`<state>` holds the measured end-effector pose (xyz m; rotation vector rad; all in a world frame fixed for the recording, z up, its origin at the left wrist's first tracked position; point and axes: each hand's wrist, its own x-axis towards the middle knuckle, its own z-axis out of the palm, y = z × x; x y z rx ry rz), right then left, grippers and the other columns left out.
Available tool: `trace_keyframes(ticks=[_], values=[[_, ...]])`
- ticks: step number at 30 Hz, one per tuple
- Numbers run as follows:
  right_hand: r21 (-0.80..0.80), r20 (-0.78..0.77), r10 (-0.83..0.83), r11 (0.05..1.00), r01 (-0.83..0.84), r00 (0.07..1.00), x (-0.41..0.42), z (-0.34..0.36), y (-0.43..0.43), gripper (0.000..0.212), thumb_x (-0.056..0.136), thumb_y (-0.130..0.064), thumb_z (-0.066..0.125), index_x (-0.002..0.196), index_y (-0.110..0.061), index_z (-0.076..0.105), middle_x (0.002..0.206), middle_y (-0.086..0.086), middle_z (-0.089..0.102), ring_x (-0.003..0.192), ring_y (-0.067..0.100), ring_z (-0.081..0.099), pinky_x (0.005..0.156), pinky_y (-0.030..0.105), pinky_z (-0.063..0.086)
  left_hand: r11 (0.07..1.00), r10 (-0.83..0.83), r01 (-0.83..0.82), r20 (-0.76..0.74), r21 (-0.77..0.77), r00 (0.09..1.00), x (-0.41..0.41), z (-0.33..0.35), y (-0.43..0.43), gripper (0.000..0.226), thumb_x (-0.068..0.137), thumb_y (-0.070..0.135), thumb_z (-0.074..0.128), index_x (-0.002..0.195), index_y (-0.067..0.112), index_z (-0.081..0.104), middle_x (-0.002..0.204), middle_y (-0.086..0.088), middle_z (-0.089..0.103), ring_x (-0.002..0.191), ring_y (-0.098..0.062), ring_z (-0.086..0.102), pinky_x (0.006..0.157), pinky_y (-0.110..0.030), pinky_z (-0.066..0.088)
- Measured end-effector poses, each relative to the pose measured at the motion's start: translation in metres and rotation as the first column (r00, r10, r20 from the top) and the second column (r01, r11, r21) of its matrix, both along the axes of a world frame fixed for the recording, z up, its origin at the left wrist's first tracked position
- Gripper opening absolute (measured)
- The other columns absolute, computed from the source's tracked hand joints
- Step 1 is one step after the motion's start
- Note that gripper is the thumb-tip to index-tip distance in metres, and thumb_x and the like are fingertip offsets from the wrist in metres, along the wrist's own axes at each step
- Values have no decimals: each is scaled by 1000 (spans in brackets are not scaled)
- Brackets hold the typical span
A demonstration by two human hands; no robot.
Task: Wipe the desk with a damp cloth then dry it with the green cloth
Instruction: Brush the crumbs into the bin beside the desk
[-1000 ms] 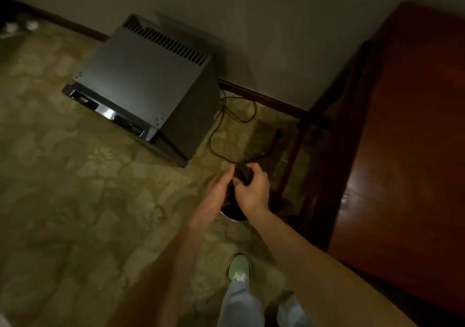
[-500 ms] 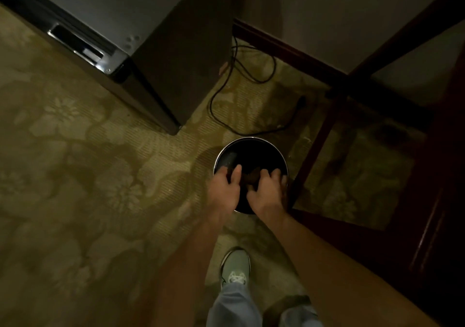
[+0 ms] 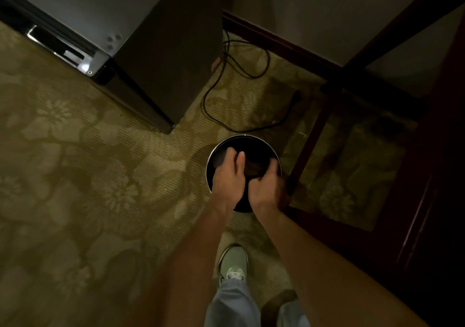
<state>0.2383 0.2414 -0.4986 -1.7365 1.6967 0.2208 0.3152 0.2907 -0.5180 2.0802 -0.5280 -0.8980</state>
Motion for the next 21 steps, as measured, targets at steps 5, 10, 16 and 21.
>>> trace_keyframes(ticks=[5, 10, 16, 21], values=[[-197, -92, 331, 919, -343, 939, -13, -2, -1, 38, 88, -25, 70, 124, -17, 59, 139, 7, 48, 136, 28, 41, 113, 51, 30, 985, -156, 165, 134, -58, 979, 3, 10, -8, 30, 101, 50, 60, 93, 21, 56, 69, 7, 60, 66, -6, 61, 59, -21, 44], [-171, 52, 200, 967, -189, 978, -23, 5, -8, 29, 90, -11, 66, 117, -12, 58, 114, 11, 68, 114, 30, 62, 100, 44, 46, 854, -495, 488, -9, 184, 869, 28, 0, 12, 28, 87, 52, 78, 90, 28, 65, 78, 11, 61, 77, -12, 64, 60, -18, 38], [-51, -74, 196, 978, -200, 978, -12, 6, 8, 46, 91, -16, 67, 133, -10, 48, 134, 12, 55, 126, 31, 56, 100, 44, 50, 621, -770, 565, 287, 543, 570, 32, 9, 1, 40, 99, 25, 58, 137, 14, 53, 134, -5, 57, 128, -26, 52, 110, -39, 33], [-28, -141, 231, 971, -238, 963, -7, 6, 11, 47, 91, -19, 69, 132, -8, 48, 134, 11, 53, 125, 28, 57, 94, 39, 51, 385, -914, 571, 214, 725, 345, 15, 11, 2, 41, 103, 22, 51, 144, 19, 46, 133, -6, 64, 125, -26, 60, 97, -38, 47]])
